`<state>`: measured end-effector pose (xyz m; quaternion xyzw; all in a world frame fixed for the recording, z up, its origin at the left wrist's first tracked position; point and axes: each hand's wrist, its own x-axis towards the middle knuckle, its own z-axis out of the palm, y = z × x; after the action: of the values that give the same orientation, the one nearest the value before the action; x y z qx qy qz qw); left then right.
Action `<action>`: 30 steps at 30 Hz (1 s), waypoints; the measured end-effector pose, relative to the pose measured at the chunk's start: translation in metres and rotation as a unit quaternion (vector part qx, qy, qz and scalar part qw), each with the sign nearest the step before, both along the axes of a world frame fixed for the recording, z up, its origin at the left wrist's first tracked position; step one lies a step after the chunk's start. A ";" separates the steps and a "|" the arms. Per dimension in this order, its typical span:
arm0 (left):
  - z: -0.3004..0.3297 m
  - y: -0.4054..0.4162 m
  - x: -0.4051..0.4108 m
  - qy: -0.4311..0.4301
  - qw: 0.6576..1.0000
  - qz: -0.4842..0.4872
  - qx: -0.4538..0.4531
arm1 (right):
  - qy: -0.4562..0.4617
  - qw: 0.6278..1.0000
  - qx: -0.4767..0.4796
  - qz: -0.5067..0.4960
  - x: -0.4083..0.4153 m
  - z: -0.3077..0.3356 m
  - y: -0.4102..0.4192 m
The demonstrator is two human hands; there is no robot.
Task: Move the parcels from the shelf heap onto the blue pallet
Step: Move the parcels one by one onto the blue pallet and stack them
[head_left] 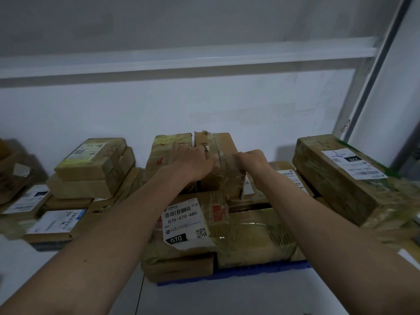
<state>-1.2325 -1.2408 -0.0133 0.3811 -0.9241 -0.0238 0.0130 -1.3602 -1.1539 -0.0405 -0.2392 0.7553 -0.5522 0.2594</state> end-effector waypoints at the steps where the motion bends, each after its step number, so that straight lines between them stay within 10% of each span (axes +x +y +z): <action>1: 0.000 0.001 -0.002 0.019 1.000 -0.006 0.011 | -0.010 1.000 -0.003 0.002 0.002 0.001 0.001; 10: 0.043 0.010 -0.017 0.242 0.965 -0.077 0.065 | 0.027 0.993 -0.109 -0.033 -0.013 0.034 0.009; 25: 0.012 0.003 0.002 0.050 0.998 -0.018 0.023 | -0.017 0.997 -0.071 -0.039 0.008 0.008 -0.010; 30: 0.008 -0.003 0.006 0.119 0.992 -0.034 0.039 | -0.033 0.995 -0.074 -0.050 0.004 0.004 -0.012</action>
<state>-1.2269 -1.2442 -0.0056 0.3443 -0.9268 -0.1050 0.1072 -1.3562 -1.1661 -0.0361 -0.2016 0.7142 -0.6265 0.2383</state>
